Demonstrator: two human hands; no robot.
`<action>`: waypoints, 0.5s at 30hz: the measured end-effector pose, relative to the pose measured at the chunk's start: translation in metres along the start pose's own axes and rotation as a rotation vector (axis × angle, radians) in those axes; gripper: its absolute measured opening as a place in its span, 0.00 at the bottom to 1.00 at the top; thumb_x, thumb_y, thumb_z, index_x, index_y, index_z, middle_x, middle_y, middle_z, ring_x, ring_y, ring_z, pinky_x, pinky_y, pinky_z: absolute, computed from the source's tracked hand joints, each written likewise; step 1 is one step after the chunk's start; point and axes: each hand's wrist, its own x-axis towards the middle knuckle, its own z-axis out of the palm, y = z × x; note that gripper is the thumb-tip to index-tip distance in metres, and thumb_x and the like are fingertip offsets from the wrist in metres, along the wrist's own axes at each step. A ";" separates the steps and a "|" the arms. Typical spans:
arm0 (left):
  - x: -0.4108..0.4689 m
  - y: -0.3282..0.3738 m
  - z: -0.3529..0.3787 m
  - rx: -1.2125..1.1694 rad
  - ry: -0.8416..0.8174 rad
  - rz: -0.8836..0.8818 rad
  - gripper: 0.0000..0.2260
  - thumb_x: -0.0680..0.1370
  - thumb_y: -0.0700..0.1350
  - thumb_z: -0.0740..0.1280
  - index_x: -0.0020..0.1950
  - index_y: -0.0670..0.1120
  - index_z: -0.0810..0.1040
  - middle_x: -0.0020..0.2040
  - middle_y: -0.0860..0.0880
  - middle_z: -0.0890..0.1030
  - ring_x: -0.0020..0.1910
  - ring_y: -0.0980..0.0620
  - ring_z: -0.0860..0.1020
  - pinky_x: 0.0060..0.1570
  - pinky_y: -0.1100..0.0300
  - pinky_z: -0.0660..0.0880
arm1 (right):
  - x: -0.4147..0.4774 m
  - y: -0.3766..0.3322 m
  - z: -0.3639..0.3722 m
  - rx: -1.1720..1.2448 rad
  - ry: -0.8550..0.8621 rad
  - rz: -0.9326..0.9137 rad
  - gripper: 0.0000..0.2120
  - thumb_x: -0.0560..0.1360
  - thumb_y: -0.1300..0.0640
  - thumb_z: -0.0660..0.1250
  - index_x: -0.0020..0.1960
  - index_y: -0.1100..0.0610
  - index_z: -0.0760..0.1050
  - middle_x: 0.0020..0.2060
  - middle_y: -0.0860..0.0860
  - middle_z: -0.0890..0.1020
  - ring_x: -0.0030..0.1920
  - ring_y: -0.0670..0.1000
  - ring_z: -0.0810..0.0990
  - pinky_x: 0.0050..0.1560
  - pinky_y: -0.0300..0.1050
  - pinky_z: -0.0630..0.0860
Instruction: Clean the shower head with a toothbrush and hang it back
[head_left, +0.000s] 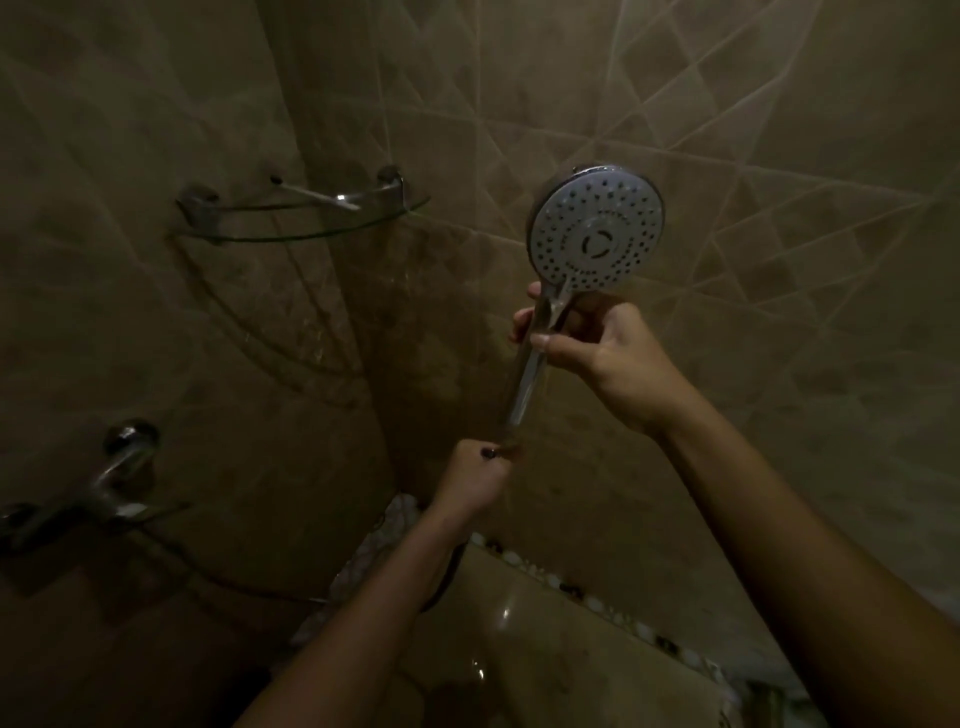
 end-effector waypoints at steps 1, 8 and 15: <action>0.007 -0.006 0.001 0.005 0.001 -0.010 0.12 0.77 0.49 0.71 0.36 0.44 0.82 0.30 0.46 0.76 0.31 0.49 0.73 0.31 0.57 0.67 | 0.003 0.007 0.000 -0.005 0.001 0.009 0.17 0.77 0.69 0.67 0.66 0.62 0.73 0.57 0.58 0.84 0.58 0.52 0.84 0.63 0.43 0.78; 0.055 -0.048 -0.003 0.110 0.067 0.009 0.21 0.78 0.40 0.69 0.26 0.47 0.67 0.21 0.56 0.66 0.21 0.62 0.63 0.25 0.64 0.60 | 0.029 0.086 0.003 -0.073 0.084 0.107 0.14 0.76 0.64 0.71 0.61 0.64 0.78 0.55 0.63 0.84 0.58 0.58 0.83 0.62 0.54 0.79; 0.129 -0.150 0.000 0.189 0.097 -0.013 0.25 0.78 0.42 0.70 0.24 0.46 0.66 0.22 0.53 0.67 0.25 0.59 0.65 0.35 0.60 0.62 | 0.044 0.235 0.000 -0.027 0.026 0.364 0.14 0.75 0.70 0.70 0.61 0.68 0.75 0.52 0.56 0.84 0.53 0.48 0.84 0.56 0.43 0.81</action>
